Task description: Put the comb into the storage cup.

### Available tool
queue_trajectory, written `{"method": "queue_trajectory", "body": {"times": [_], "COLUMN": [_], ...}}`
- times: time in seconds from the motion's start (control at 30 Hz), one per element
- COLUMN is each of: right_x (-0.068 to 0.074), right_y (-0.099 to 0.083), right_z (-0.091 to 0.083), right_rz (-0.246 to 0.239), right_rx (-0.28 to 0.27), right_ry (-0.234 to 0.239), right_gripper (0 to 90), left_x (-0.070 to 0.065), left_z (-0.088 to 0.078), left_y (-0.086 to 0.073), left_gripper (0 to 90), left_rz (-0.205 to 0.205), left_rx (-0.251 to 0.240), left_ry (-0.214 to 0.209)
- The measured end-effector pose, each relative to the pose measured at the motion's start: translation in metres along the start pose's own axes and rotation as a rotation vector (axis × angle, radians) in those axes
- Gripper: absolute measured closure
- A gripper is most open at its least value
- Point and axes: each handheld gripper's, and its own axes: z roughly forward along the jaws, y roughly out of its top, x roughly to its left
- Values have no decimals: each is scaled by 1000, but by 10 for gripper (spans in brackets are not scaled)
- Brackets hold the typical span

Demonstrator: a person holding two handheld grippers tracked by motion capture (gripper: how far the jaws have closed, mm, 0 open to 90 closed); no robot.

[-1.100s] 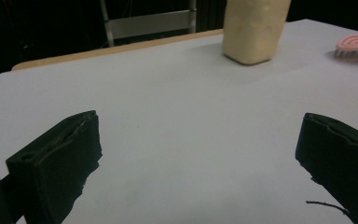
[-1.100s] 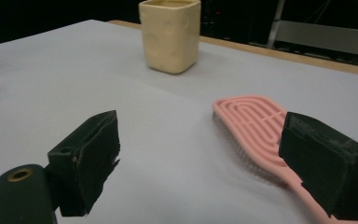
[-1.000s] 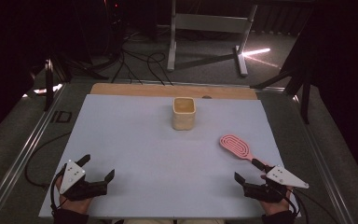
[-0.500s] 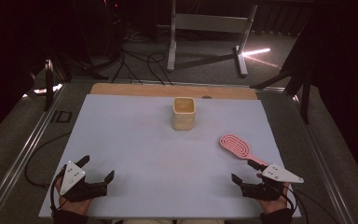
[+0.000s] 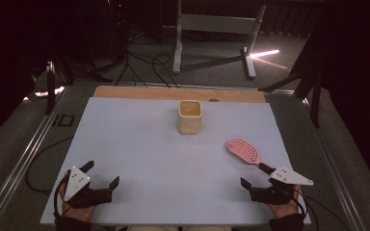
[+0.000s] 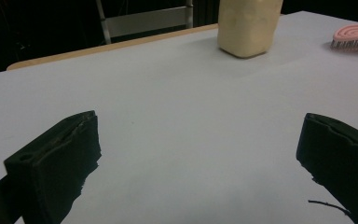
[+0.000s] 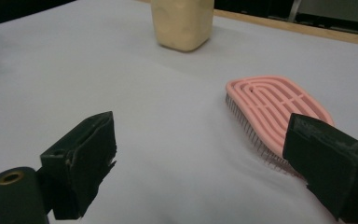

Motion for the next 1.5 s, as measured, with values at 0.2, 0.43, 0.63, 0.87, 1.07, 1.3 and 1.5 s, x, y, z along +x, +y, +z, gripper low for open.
{"method": "queue_trajectory", "body": {"times": [0.2,0.43,0.63,0.87,1.07,1.3,1.5], "right_x": [-1,-8,-14,-19,-25,-30,-36], "right_y": [4,14,24,39,47,55,60], "right_z": [-2,-12,-16,-13,-8,-4,1], "right_rz": [-1,-16,-47,-78,-88,-111,-145], "right_rx": [8,4,33,71,98,145,200], "right_ry": [-16,-50,-70,-66,-54,-57,-68], "right_gripper": [98,118,122,106,101,93,90], "left_x": [1,2,1,2,2,1,1], "left_z": [0,0,1,1,0,1,1], "left_y": [-1,-2,-2,-2,-2,-2,-2], "left_gripper": [2,2,2,2,2,2,2], "left_rz": [-5,-17,-17,-20,-22,-21,-22], "left_rx": [2,6,14,13,8,10,12], "left_ry": [5,12,13,16,16,17,19]}}
